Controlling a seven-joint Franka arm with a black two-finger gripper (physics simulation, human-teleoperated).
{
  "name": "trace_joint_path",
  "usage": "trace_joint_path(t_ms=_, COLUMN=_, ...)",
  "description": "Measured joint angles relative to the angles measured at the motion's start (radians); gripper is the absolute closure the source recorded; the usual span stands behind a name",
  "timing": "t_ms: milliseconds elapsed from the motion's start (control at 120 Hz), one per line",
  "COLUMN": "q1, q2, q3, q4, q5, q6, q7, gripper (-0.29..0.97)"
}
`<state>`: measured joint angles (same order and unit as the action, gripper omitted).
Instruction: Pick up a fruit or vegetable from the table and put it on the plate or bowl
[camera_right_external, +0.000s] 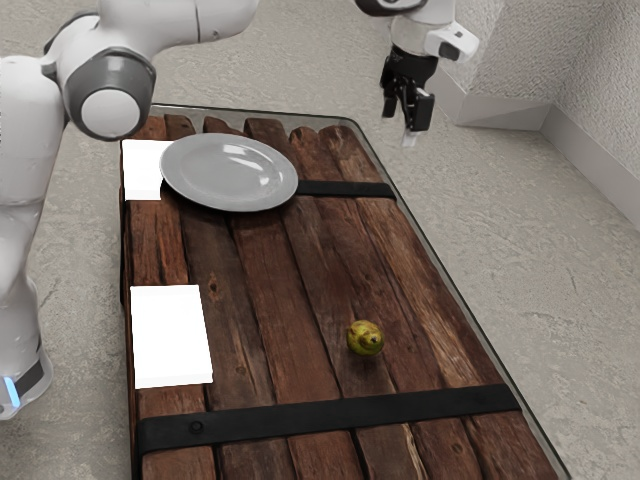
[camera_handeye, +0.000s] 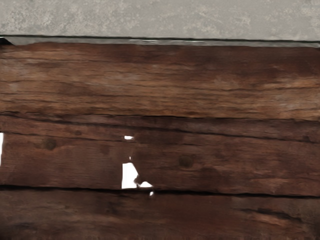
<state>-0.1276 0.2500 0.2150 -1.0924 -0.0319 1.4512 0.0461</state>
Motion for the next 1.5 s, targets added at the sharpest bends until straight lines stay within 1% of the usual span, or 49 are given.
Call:
trace_joint_path(t_ms=133, q1=-0.002, q2=0.009, q3=0.003, q4=0.013, q5=-0.005, q6=-0.03, q7=0.024, gripper=0.0)
trace_joint_path(t_ms=208, q1=-0.011, q2=0.01, q3=-0.026, q4=0.019, q5=-0.008, q6=-0.022, q7=0.038, gripper=0.0)
trace_joint_path(t_ms=283, q1=-0.015, q2=0.026, q3=-0.041, q4=0.015, q5=-0.022, q6=-0.016, q7=0.06, gripper=0.0)
trace_joint_path(t_ms=350, q1=-0.013, q2=0.062, q3=-0.044, q4=0.012, q5=-0.052, q6=0.004, q7=0.103, gripper=0.0)
trace_joint_path(t_ms=433, q1=-0.034, q2=0.1, q3=-0.051, q4=-0.017, q5=-0.072, q6=0.039, q7=0.19, gripper=0.0)
trace_joint_path(t_ms=558, q1=-0.049, q2=0.108, q3=-0.047, q4=-0.1, q5=-0.076, q6=0.077, q7=0.343, gripper=0.0)
trace_joint_path(t_ms=717, q1=-0.053, q2=0.1, q3=-0.049, q4=-0.111, q5=-0.072, q6=0.096, q7=0.547, gripper=0.0)
trace_joint_path(t_ms=742, q1=-0.064, q2=0.099, q3=-0.048, q4=-0.11, q5=-0.062, q6=0.098, q7=0.576, gripper=0.0)
trace_joint_path(t_ms=792, q1=-0.123, q2=0.099, q3=-0.048, q4=-0.112, q5=-0.007, q6=0.1, q7=0.628, gripper=0.0)
trace_joint_path(t_ms=817, q1=-0.136, q2=0.1, q3=-0.048, q4=-0.112, q5=0.006, q6=0.102, q7=0.655, gripper=0.0)
trace_joint_path(t_ms=867, q1=-0.148, q2=0.102, q3=-0.046, q4=-0.114, q5=-0.001, q6=0.104, q7=0.709, gripper=0.0)
trace_joint_path(t_ms=933, q1=-0.152, q2=0.103, q3=-0.042, q4=-0.125, q5=-0.037, q6=0.111, q7=0.779, gripper=0.0)
trace_joint_path(t_ms=950, q1=-0.154, q2=0.093, q3=-0.036, q4=-0.149, q5=-0.049, q6=0.118, q7=0.797, gripper=0.0)
trace_joint_path(t_ms=1058, q1=-0.157, q2=-0.062, q3=-0.002, q4=-0.439, q5=-0.109, q6=0.218, q7=0.912, gripper=0.0)
trace_joint_path(t_ms=1125, q1=-0.173, q2=-0.127, q3=0.003, q4=-0.556, q5=-0.128, q6=0.279, q7=0.977, gripper=0.0)
trace_joint_path(t_ms=1208, q1=-0.212, q2=-0.173, q3=0.003, q4=-0.639, q5=-0.145, q6=0.347, q7=1.048, gripper=0.0)
trace_joint_path(t_ms=1350, q1=-0.319, q2=-0.284, q3=0.006, q4=-0.795, q5=-0.151, q6=0.429, q7=1.159, gripper=0.0)
trace_joint_path(t_ms=1417, q1=-0.369, q2=-0.309, q3=0.023, q4=-0.842, q5=-0.151, q6=0.451, q7=1.207, gripper=0.0)
trace_joint_path(t_ms=1458, q1=-0.375, q2=-0.314, q3=0.037, q4=-0.861, q5=-0.151, q6=0.462, q7=1.235, gripper=0.0)
trace_joint_path(t_ms=1500, q1=-0.354, q2=-0.319, q3=0.045, q4=-0.871, q5=-0.151, q6=0.47, q7=1.261, gripper=0.0)
